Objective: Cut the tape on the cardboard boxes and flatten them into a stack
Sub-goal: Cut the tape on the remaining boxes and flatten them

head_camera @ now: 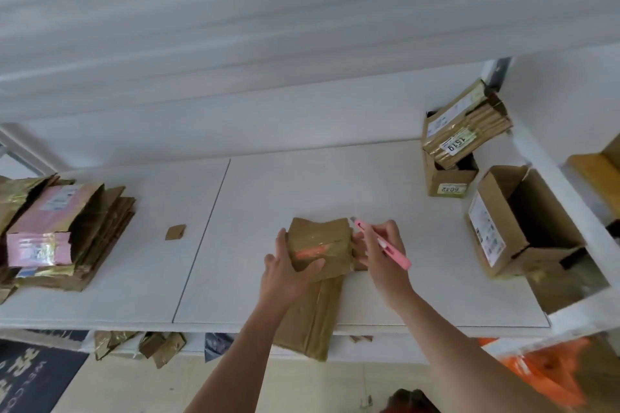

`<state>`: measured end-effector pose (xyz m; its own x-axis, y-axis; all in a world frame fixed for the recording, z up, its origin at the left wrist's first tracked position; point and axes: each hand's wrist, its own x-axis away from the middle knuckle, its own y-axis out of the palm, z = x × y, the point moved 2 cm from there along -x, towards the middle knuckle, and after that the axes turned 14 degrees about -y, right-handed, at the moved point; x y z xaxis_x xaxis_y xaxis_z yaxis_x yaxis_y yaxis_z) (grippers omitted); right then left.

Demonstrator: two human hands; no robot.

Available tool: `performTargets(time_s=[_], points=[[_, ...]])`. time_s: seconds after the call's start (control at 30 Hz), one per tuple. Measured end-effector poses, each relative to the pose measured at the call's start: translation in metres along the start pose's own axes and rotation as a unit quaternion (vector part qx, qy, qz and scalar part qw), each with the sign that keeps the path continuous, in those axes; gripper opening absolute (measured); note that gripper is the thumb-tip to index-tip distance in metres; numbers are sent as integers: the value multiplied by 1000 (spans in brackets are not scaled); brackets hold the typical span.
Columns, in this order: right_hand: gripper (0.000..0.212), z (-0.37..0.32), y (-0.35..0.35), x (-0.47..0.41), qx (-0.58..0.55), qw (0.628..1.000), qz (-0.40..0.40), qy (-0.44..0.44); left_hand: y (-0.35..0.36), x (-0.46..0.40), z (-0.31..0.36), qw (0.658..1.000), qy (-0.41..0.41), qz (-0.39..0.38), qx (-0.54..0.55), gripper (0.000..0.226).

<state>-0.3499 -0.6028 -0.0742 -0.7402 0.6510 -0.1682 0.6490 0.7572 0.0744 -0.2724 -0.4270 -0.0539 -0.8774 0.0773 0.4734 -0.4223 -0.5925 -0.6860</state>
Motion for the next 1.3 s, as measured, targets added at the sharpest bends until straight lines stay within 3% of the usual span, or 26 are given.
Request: performTargets(time_s=[0.27, 0.77, 0.93, 1.3], points=[[17, 16, -5, 2, -116, 990, 30, 69, 8, -18, -1, 1000, -24, 8, 3, 104], [19, 21, -3, -2, -46, 998, -23, 28, 8, -26, -4, 1000, -10, 6, 20, 104], [18, 20, -2, -3, -42, 998, -27, 37, 6, -30, -5, 1000, -3, -21, -3, 102], [23, 13, -4, -2, -29, 998, -22, 52, 8, -31, -9, 999, -7, -4, -43, 105]])
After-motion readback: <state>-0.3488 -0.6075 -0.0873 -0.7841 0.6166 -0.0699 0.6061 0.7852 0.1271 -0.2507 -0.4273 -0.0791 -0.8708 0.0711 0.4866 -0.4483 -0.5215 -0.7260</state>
